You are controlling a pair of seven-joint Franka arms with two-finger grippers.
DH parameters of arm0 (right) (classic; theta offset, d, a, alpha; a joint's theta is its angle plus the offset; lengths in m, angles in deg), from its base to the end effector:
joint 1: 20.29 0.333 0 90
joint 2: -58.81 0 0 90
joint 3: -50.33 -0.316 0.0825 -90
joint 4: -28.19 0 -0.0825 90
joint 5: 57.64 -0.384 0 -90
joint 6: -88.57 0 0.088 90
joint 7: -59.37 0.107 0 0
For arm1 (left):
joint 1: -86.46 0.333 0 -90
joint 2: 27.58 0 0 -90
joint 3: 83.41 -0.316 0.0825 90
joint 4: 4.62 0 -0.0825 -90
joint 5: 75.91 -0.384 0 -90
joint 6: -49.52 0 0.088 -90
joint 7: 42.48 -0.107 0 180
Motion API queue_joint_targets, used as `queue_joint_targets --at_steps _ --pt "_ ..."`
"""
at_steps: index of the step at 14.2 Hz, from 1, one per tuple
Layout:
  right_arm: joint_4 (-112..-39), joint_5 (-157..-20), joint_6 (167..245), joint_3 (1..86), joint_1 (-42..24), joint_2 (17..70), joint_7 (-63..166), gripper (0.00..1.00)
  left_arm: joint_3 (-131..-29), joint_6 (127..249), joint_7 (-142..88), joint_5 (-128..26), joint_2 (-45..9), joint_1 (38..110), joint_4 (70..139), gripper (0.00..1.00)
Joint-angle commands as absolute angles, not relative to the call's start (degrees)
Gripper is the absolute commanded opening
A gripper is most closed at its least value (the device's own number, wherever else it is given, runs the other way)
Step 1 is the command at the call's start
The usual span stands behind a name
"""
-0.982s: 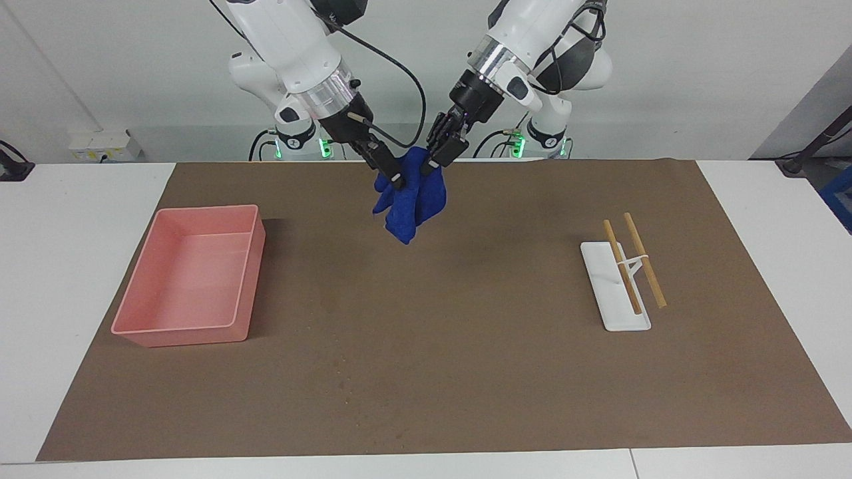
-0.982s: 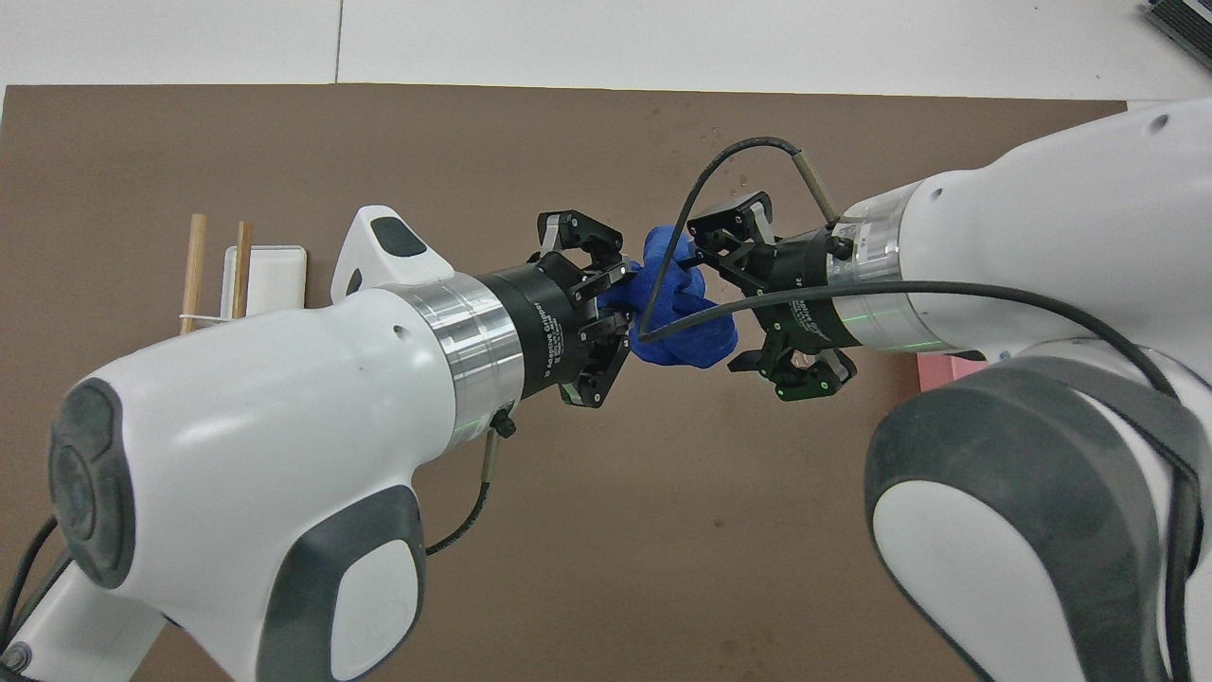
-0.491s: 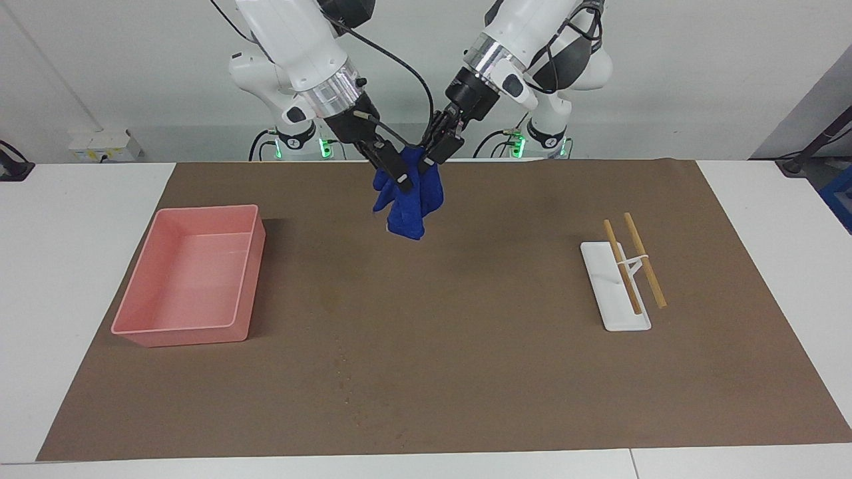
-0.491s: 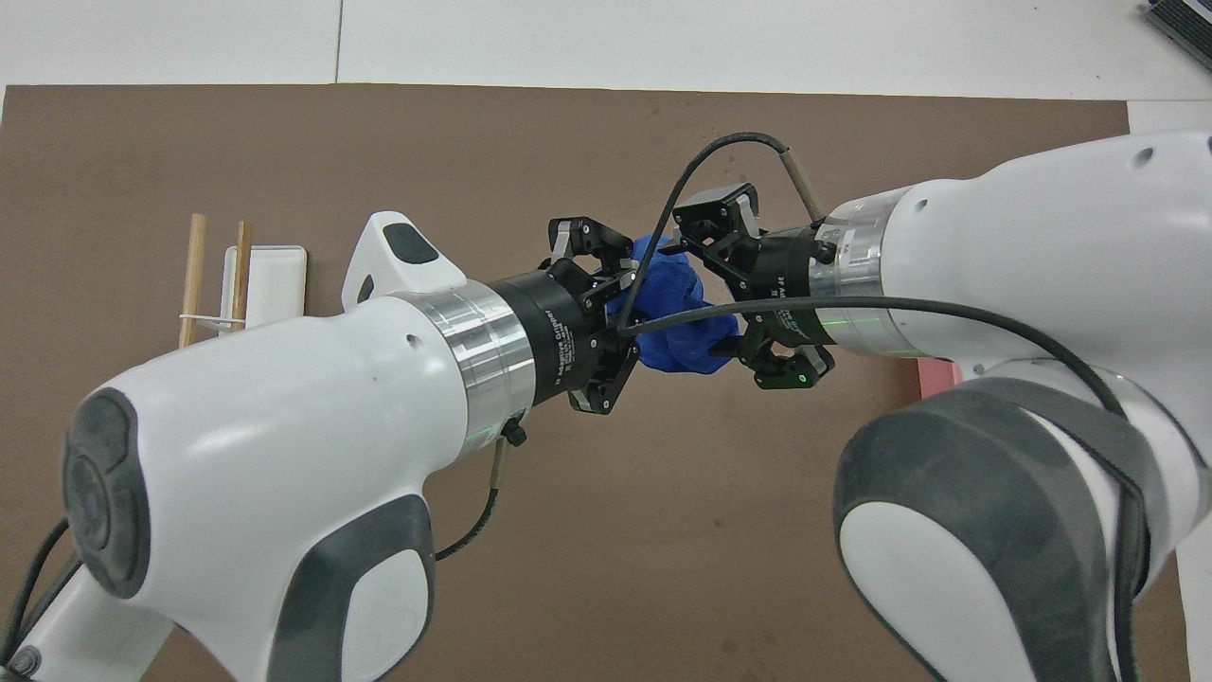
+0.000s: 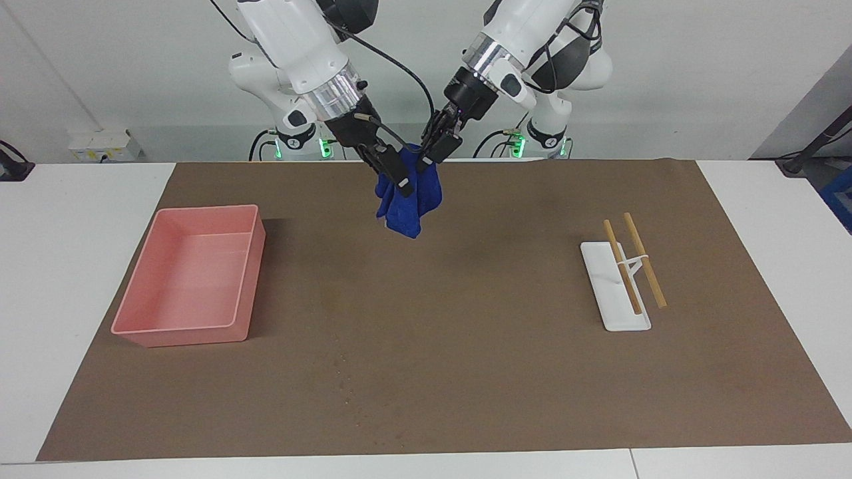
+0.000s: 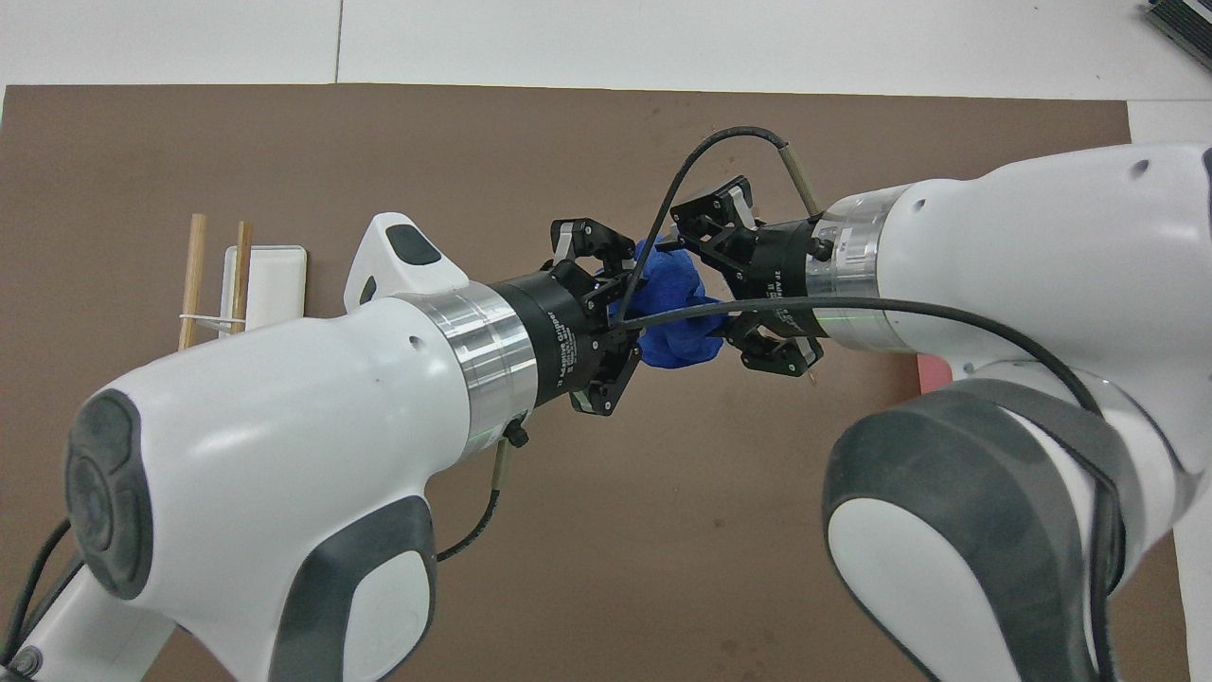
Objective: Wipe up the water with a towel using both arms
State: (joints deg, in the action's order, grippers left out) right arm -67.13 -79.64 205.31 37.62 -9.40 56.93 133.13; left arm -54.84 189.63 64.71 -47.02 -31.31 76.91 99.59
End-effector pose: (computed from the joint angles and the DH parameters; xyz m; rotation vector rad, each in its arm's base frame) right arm 0.5451 0.2588 0.6131 -2.3211 1.2557 0.0806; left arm 0.4606 -0.3733 0.6340 1.7562 1.5883 -0.2410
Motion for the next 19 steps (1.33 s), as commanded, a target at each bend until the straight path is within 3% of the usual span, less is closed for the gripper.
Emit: queue_joint_targets --at_steps 1,9,10,11,12,19 --pt "-69.1 -82.2 205.6 37.3 -9.9 58.5 131.5 0.00 -55.5 190.4 64.2 -45.8 -32.1 76.1 100.3 0.00" --pt "-68.7 -81.2 204.4 37.5 -10.4 58.5 127.9 0.00 -55.5 190.1 64.4 -45.8 -32.1 76.2 100.3 0.00" --pt "-68.7 -81.2 204.5 37.6 -10.4 58.5 126.3 0.00 -55.5 190.1 64.4 -45.8 -32.1 76.2 100.3 0.15" --pt "-68.7 -80.9 204.6 37.7 -10.4 58.5 126.1 0.00 -55.6 190.1 64.5 -45.8 -32.1 76.2 100.2 0.72" --pt "-68.6 -79.4 204.8 37.7 -10.4 58.4 126.1 0.00 -55.6 190.1 64.7 -45.8 -32.1 76.2 100.1 1.00" --pt "-68.9 -74.4 209.4 37.8 -14.2 56.4 116.7 0.00 -56.1 185.0 51.0 -52.3 -31.9 82.0 99.4 1.00"
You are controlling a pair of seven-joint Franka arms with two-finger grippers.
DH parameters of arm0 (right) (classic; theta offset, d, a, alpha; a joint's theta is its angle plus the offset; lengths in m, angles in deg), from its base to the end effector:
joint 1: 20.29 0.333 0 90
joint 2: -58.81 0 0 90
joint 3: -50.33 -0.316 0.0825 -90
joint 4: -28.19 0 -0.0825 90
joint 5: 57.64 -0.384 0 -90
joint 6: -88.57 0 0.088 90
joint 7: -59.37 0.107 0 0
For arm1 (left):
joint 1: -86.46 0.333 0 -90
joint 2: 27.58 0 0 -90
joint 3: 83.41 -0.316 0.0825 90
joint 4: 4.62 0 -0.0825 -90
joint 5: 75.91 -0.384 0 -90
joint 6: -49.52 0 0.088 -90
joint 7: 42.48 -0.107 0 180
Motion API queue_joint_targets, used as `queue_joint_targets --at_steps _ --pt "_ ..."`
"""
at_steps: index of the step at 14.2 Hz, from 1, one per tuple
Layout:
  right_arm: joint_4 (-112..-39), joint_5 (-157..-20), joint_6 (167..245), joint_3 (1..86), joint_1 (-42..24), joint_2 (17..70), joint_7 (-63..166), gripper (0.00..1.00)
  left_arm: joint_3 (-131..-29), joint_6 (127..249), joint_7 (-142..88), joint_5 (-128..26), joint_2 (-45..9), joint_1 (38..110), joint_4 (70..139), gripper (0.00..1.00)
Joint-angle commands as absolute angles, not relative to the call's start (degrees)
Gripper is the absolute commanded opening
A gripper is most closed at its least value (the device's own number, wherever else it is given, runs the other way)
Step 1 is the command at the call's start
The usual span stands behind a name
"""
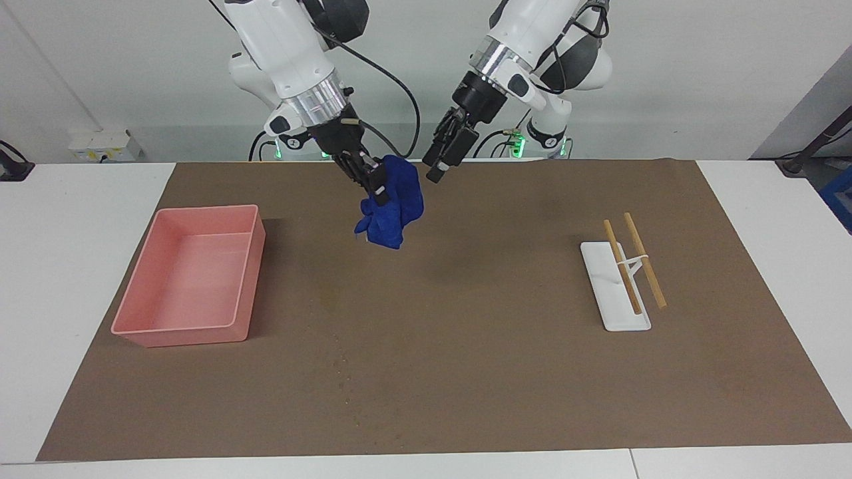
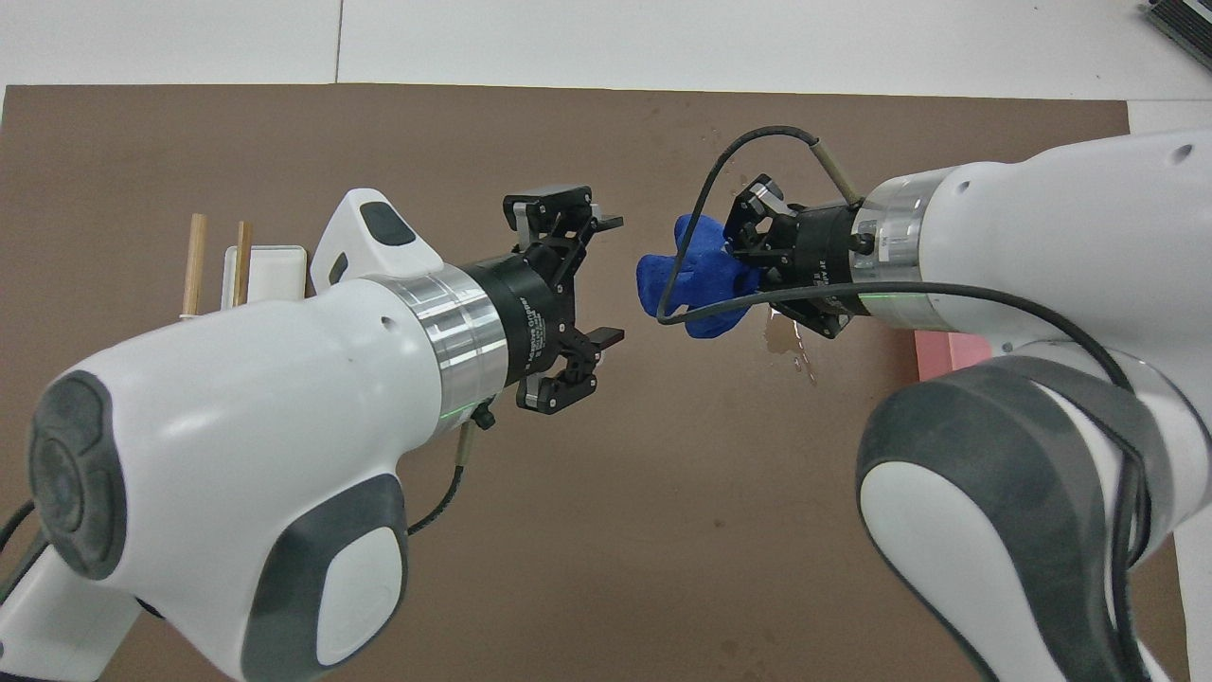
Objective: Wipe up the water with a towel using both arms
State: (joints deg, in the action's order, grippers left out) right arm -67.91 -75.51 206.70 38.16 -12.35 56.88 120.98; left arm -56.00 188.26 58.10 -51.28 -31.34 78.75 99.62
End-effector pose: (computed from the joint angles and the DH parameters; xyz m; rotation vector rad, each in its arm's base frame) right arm 0.5627 0.2212 0.6069 -2.4570 1.0747 -0.0873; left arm 0.4782 -0.3489 0.6313 1.8688 1.5128 -0.0987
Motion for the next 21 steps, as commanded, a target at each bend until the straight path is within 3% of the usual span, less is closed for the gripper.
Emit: queue_joint_targets --at_steps 1,6,11,14,18,19,21 --pt "-68.9 -73.6 211.4 37.8 -15.4 55.2 114.1 0.00 -56.1 183.5 44.7 -52.3 -31.9 83.6 99.4 1.00" --pt "-68.9 -64.3 223.0 37.8 -17.7 45.4 101.8 0.00 -56.4 176.6 12.7 -53.1 -32.1 91.9 99.4 1.00" --pt "-70.3 -56.3 234.1 37.8 -17.7 36.2 100.2 0.00 -59.8 160.7 -6.5 -71.0 -32.9 93.4 98.5 1.00" --pt "-77.9 -54.4 238.2 37.9 -18.5 36.4 100.1 0.00 -65.7 150.5 -28.0 -71.0 -32.6 93.6 94.4 1.00" --pt "-84.9 -54.2 236.8 37.9 -18.7 39.6 100.0 0.00 -66.8 141.3 -41.2 -71.2 -29.8 99.0 86.5 1.00" --pt "-86.1 -54.2 235.5 37.9 -18.7 40.5 100.2 0.00 -68.7 138.8 -44.4 -71.9 -28.9 97.4 84.4 1.00" --pt "-88.1 -54.2 231.3 37.9 -18.5 41.9 100.7 0.00 -81.2 137.0 -46.3 -74.2 -28.3 86.1 83.1 1.00"
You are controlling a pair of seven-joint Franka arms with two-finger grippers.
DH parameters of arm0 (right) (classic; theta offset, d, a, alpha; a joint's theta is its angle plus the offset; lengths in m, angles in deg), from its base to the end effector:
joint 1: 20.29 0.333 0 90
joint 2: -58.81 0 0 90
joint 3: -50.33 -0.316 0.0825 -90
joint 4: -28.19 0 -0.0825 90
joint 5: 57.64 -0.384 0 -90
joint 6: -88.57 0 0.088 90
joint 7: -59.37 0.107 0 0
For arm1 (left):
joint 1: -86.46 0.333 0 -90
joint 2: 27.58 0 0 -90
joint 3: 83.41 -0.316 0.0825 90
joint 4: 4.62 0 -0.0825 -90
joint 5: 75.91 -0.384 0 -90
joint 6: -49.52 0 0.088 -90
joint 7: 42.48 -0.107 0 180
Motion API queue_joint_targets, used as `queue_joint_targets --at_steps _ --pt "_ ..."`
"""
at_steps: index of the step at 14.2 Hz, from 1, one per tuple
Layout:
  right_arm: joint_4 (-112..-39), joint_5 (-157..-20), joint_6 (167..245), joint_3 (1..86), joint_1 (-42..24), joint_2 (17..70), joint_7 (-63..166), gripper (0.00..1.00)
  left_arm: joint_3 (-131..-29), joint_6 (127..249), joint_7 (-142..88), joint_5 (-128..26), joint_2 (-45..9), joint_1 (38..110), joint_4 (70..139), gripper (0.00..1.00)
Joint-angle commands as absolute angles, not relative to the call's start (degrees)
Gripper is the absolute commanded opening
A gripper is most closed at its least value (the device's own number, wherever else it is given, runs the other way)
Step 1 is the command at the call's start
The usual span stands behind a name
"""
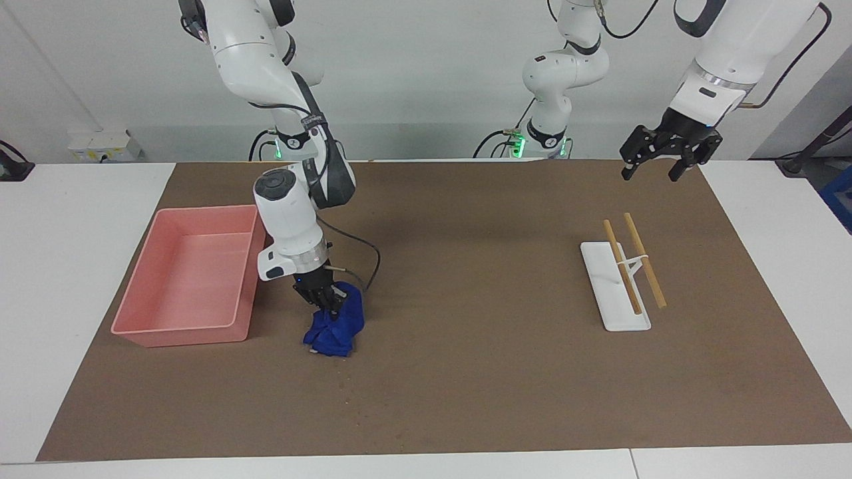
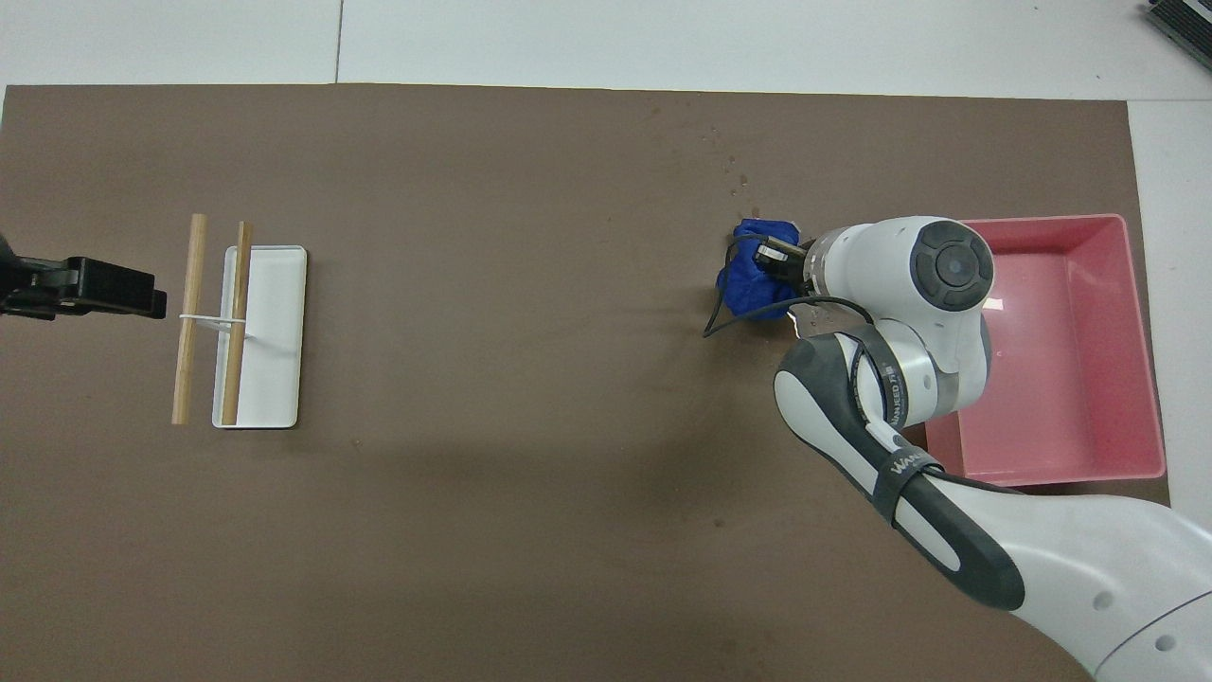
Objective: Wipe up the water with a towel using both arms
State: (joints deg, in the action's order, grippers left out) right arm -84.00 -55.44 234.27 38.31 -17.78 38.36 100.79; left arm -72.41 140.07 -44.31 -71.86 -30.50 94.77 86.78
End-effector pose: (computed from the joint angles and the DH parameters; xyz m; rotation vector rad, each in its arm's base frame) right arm 0.6174 0.1529 0.3211 -2.8985 0.6812 -0.2801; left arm 0.5390 -0.0357 0.6414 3.0775 -0.1222 0.0535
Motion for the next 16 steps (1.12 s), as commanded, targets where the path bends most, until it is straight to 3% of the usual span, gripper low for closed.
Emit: queue_joint_targets --at_steps 1,5,11,16 --pt "-88.2 -54.2 228.2 37.9 -18.6 42.5 100.8 0.00 -82.5 137.2 -46.8 -74.0 -28.8 85.0 83.8 1.00" --pt "-90.0 -54.2 213.5 37.7 -18.8 46.7 101.1 0.00 -82.4 139.1 -46.5 -74.0 -30.8 84.4 87.7 1.00" --pt "-101.3 -55.1 208.3 37.4 -20.0 54.2 99.6 0.00 -82.4 137.9 -47.1 -76.6 -30.2 85.3 86.2 1.00" --pt "-99.3 -56.1 199.0 37.4 -20.0 61.4 99.5 0.00 -82.3 138.8 -47.8 -76.6 -30.9 85.2 87.4 1.00"
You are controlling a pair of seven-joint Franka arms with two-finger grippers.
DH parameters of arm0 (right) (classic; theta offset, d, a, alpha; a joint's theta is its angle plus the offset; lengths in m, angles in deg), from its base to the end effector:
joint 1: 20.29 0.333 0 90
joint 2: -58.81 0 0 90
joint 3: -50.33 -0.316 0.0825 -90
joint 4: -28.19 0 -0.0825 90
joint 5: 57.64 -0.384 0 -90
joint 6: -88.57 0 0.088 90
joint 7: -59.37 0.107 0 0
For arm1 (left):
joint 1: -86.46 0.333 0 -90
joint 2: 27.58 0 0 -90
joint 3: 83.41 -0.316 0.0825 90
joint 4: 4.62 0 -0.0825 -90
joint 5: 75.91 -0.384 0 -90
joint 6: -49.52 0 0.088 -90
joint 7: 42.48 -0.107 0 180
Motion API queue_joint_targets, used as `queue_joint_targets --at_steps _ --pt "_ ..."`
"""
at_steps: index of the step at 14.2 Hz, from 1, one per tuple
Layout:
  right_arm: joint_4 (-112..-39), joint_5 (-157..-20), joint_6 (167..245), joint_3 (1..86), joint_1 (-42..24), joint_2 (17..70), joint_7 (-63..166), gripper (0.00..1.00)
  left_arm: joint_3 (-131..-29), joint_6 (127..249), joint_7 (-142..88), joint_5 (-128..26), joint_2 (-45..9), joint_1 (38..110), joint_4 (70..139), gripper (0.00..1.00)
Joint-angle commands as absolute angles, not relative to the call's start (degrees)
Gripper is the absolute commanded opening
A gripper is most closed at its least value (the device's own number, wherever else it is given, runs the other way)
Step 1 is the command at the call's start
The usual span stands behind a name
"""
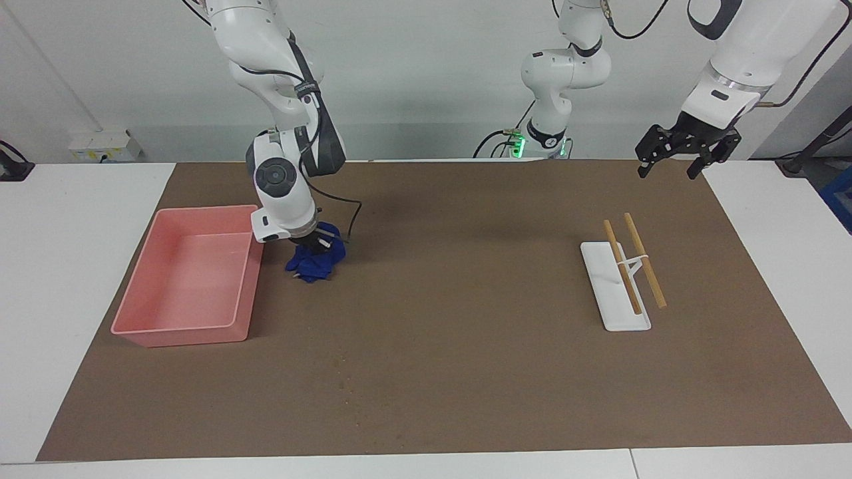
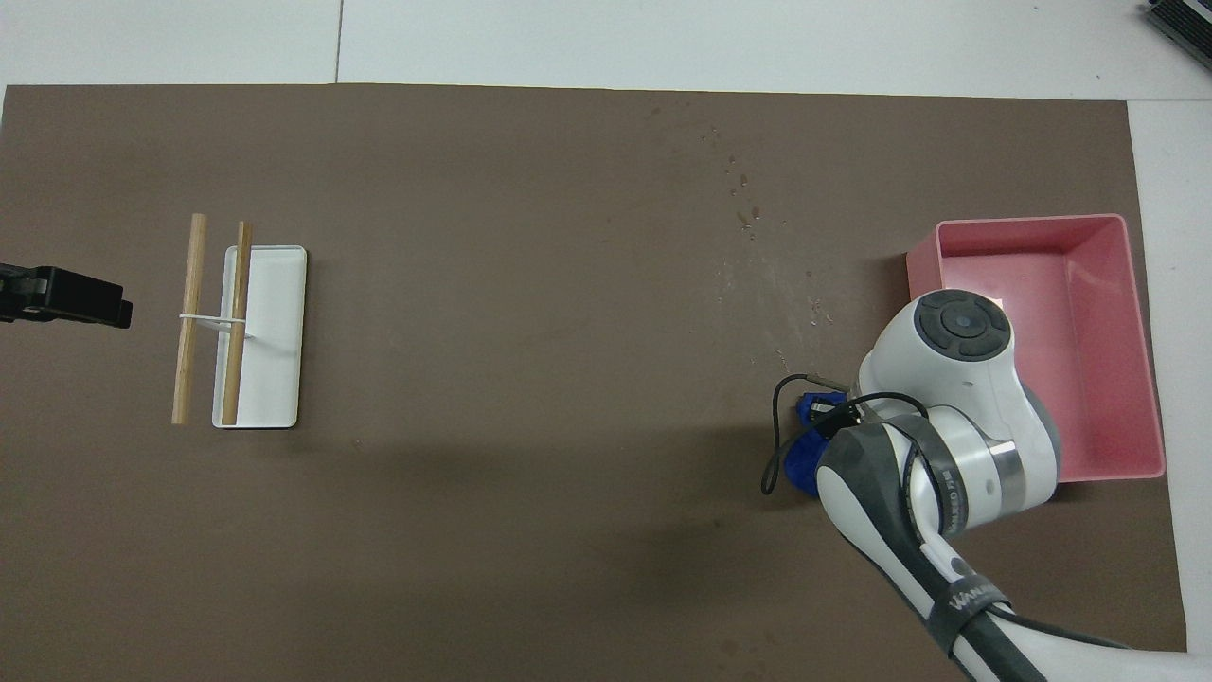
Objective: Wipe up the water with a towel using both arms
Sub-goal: 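Carry the towel into the pink bin with the right gripper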
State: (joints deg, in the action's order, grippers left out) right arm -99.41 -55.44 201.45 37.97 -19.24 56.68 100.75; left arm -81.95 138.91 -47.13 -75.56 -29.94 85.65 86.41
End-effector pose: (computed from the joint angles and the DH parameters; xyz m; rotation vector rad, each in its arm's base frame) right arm 0.4826 0.1124 0.3363 2.8814 -0.6853 -0.3710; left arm 0.5403 -0.0224 0.6376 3.1310 -0.1894 0.0198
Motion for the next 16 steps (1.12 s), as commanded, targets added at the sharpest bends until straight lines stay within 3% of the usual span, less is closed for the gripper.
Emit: queue_joint_targets --at_steps 1,4,7,10,16 --pt "-96.6 -56.4 196.6 37.4 -20.1 62.6 99.5 0.00 -82.2 138.1 -47.8 -76.6 -31.0 85.0 87.6 1.00" --pt "-88.9 -56.4 191.9 39.4 -20.9 64.4 96.9 0.00 -82.3 138.2 -47.7 -76.6 -31.2 85.1 87.7 1.00" --pt "-86.4 -56.1 193.1 43.2 -23.3 64.7 88.6 0.00 -82.3 138.2 -47.8 -76.6 -31.2 85.1 87.7 1.00" --pt "-88.8 -56.0 202.0 43.4 -32.0 64.3 73.0 0.00 -82.3 138.2 -47.7 -76.6 -31.2 85.1 87.7 1.00" --pt "-92.6 -56.3 204.6 43.5 -39.0 58.8 61.9 0.00 -82.3 138.2 -47.8 -76.6 -31.2 85.1 87.7 1.00"
